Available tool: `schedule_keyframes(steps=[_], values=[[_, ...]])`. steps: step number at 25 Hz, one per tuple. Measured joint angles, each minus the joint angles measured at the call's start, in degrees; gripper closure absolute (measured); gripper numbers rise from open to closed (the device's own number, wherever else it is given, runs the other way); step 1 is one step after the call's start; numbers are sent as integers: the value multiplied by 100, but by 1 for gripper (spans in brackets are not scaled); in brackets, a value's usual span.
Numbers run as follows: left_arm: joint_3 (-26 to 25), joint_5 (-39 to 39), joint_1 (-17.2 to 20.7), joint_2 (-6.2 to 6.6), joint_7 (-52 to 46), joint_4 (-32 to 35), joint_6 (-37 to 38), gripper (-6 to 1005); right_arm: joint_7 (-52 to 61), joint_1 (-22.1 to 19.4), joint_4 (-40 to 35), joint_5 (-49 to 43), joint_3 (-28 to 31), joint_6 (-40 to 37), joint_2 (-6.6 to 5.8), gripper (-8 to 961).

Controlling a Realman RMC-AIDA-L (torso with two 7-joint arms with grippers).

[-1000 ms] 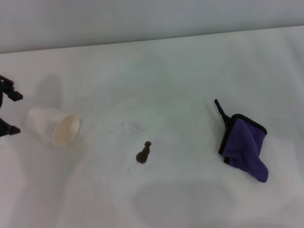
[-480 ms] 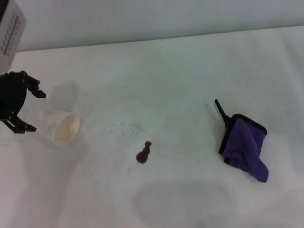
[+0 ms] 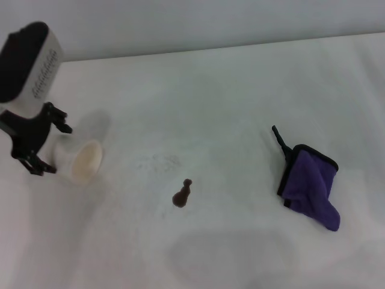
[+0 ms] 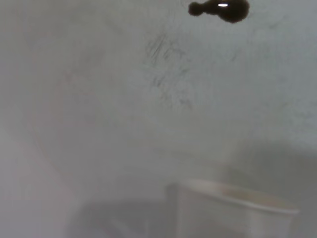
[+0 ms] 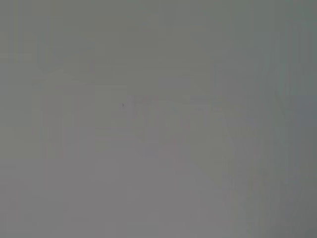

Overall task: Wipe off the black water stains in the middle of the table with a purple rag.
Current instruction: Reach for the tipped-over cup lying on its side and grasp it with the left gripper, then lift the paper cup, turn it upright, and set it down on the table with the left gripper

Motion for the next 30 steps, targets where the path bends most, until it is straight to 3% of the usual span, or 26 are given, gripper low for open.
schedule_keyframes(steps=[8, 19, 21, 25, 30], values=[[-6, -52, 257, 8, -5, 707, -710, 126, 2, 24, 47, -1, 26, -81, 0, 96], [-6, -275, 312, 0, -39, 876, -921, 158, 2, 38, -14, 1, -4, -314, -24, 97], [-6, -591, 336, 9, -43, 838, -923, 164, 2, 33, -15, 0, -4, -315, -25, 97], [-6, -1644, 470, 36, -34, 571, -935, 271, 2, 28, -17, -1, -3, -347, -27, 97], [-8, -4032, 1033, 12, -49, 431, -940, 327, 2, 43, -18, -10, -24, -421, -26, 97]])
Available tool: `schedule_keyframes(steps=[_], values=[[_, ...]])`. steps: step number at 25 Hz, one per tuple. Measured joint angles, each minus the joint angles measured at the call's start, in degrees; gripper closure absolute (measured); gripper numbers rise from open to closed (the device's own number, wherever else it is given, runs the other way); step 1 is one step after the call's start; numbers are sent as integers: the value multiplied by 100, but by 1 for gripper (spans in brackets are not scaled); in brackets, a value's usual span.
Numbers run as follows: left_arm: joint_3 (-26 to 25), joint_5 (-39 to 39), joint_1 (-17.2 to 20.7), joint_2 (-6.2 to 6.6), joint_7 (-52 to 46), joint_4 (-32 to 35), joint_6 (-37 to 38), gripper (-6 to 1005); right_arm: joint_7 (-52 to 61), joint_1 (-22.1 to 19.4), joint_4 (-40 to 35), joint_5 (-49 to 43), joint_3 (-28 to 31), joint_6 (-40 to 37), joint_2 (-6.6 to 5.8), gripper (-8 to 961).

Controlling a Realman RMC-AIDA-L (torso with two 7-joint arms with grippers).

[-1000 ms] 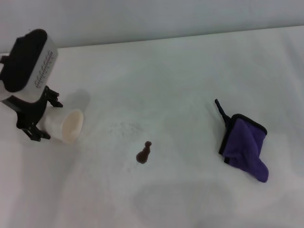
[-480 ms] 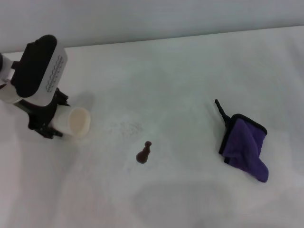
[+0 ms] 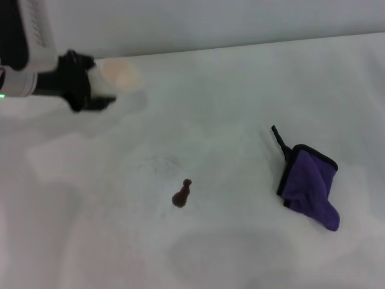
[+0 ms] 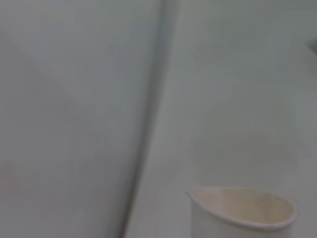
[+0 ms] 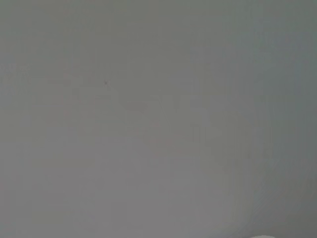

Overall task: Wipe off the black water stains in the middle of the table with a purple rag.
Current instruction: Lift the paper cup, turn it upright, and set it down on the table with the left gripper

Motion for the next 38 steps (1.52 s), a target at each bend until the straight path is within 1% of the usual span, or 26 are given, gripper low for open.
schedule_keyframes(steps=[1, 3, 5, 8, 11, 15, 18, 21, 25, 33, 38], values=[[2, -359, 138, -7, 9, 38, 18, 335, 0, 0, 0, -2, -14, 6, 0, 97], [2, -1398, 586, -9, 41, 260, 52, 351, 0, -1, 0, -3, -76, 26, 4, 97], [-3, -2180, 971, -2, 150, 554, 65, 369, 0, -14, 0, -5, -161, 37, 6, 97], [-7, -3461, 1632, -7, 580, 1147, 77, 399, 0, -58, -23, -8, -218, 43, 3, 98], [-8, -4755, 2289, -17, 1141, 1907, 77, 422, 0, -118, -49, -7, -217, 144, -5, 98], [-15, -6454, 3244, -41, 2890, 3342, 83, 422, 0, -211, -51, -8, -217, 319, -7, 98], [-16, -7045, 3642, -67, 3559, 3920, 75, 421, 2, -235, -53, -7, -217, 387, -8, 98], [-17, -7230, 3857, -82, 3689, 4193, -12, 421, 4, -241, -49, -8, -217, 501, -9, 98], [-16, -7269, 3984, -90, 3676, 4371, -247, 422, 104, -243, -42, -8, -217, 594, -9, 98], [-16, -7292, 3936, -86, 3684, 4350, -1008, 429, 153, -243, -41, -7, -217, 510, -9, 99], [-114, -7363, 3934, -86, 3687, 4334, -1217, 435, 155, -256, -7, -7, -217, 510, -9, 99]])
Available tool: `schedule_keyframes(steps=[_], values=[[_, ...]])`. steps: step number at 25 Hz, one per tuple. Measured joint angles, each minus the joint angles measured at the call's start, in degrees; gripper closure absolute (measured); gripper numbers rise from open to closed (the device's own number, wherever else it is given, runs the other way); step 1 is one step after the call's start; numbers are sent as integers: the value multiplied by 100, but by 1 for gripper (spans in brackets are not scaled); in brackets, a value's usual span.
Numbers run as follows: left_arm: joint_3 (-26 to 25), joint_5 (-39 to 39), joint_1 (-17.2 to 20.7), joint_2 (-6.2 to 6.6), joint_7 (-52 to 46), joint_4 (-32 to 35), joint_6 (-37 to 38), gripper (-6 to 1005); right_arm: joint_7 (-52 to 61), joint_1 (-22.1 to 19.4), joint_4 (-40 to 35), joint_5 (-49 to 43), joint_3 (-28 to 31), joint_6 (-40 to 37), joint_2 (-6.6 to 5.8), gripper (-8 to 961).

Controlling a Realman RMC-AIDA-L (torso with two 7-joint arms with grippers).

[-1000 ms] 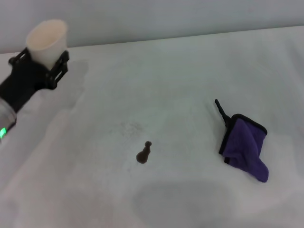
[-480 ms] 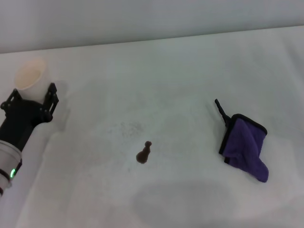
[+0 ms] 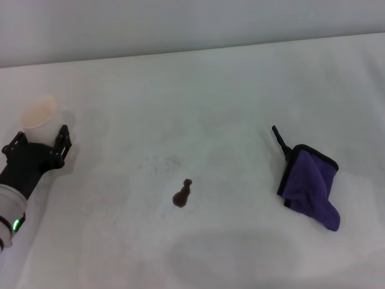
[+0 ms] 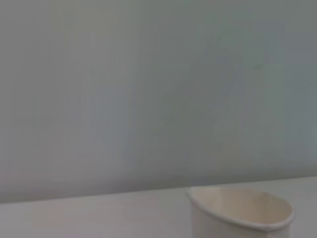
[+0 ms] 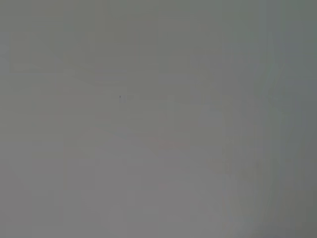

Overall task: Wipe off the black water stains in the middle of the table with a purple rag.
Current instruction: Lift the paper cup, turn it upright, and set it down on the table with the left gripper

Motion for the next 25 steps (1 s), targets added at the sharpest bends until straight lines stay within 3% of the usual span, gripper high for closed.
schedule_keyframes(steps=[18, 23, 25], values=[[-33, -108, 119, 10, 35, 200, -410, 425, 3, 59, 7, 0, -62, 11, 9, 99], [-49, -182, 144, 15, 22, 298, -562, 386, 3, 58, 9, 0, -62, 24, 14, 100], [-52, -230, 238, 7, 31, 318, -439, 322, 3, 53, 13, 1, -64, 27, 16, 100]])
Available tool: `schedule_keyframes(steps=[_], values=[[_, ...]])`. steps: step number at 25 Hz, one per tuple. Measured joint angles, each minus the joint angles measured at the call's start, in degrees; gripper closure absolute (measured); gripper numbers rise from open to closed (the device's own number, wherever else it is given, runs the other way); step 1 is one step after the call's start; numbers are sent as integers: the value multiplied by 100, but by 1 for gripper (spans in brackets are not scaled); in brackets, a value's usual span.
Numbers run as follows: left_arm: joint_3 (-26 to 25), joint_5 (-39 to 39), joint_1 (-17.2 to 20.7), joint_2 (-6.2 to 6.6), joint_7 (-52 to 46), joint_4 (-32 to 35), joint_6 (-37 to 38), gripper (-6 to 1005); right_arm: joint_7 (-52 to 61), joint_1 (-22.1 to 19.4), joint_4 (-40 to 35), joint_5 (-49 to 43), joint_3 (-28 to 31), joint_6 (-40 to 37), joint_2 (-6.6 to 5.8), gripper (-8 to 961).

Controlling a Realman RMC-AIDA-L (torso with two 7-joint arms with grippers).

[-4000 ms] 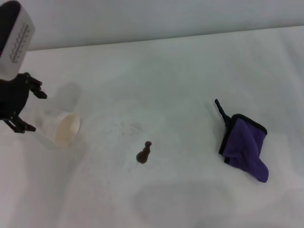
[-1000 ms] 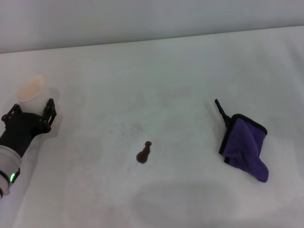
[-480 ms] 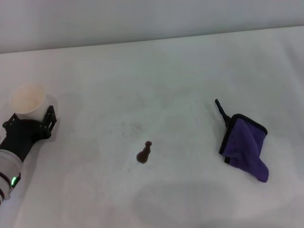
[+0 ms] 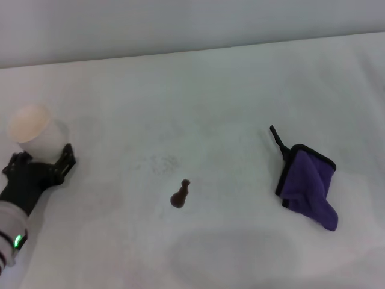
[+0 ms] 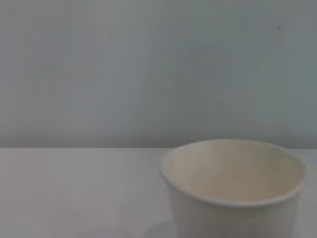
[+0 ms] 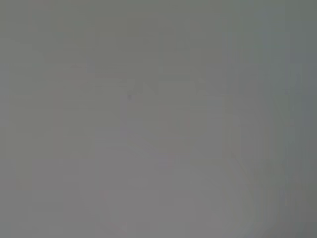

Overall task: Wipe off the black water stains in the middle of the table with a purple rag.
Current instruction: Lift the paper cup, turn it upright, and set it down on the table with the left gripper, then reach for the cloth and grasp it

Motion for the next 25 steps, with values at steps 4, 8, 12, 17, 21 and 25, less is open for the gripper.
schedule_keyframes(steps=[4, 8, 12, 17, 21, 25], values=[[59, 1, 322, 9, 90, 65, 790, 193, 0, -5, 3, -1, -6, 5, 2, 100], [70, 2, 474, 7, 230, 112, 1243, 132, 0, 0, -7, -1, -8, 5, 3, 100], [71, 10, 583, 12, 282, 177, 1501, 118, 0, 6, -36, -1, -7, 5, 2, 100], [74, 21, 777, 11, 282, 315, 1662, 119, 0, 59, -47, -1, -7, 17, 3, 100], [81, 102, 1073, 5, 276, 450, 2117, 119, 0, 114, -54, -1, -7, 68, 2, 100], [79, 97, 1415, 6, 247, 591, 2760, 119, 8, 171, -61, -1, -19, 88, 2, 101]])
